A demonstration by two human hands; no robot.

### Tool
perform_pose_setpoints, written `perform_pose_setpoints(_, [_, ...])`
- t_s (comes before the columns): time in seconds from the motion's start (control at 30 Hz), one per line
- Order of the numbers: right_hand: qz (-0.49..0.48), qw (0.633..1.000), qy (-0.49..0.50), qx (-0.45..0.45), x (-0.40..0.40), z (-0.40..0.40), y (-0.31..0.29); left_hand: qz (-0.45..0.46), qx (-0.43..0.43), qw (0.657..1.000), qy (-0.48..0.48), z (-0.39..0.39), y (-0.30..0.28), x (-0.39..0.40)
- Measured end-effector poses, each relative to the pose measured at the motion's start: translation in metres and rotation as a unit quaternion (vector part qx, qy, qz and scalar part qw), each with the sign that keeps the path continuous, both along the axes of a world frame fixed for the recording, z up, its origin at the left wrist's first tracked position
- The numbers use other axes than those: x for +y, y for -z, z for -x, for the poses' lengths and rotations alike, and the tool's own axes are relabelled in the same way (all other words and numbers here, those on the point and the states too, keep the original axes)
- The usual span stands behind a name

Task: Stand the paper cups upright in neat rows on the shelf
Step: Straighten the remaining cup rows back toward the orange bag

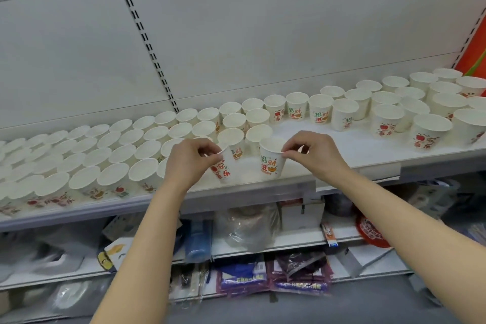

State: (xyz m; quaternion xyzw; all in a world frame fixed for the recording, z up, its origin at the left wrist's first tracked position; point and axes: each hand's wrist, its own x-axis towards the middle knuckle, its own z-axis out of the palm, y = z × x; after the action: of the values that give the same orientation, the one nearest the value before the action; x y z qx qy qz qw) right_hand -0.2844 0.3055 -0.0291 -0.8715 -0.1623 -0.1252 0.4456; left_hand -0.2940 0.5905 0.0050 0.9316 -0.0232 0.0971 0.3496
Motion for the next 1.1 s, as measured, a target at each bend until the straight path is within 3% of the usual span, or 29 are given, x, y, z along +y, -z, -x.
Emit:
perform_pose_setpoints(0.37, [0.188, 0.977, -0.057, -0.080, 0.063, -0.021, 0.001, -0.120, -0.033, 0.992, -0.003, 0.002, 0.019, 0.032])
perform_pose_setpoints(0.6, [0.193, 0.974, -0.062, -0.097, 0.073, -0.024, 0.016, -0.177, -0.076, 0.981, 0.018, 0.000, 0.034, 0.036])
perform_pose_setpoints(1.1, [0.236, 0.954, -0.071, -0.173, 0.100, -0.021, 0.023, -0.206, -0.070, 0.976, 0.026, 0.004, 0.039, 0.040])
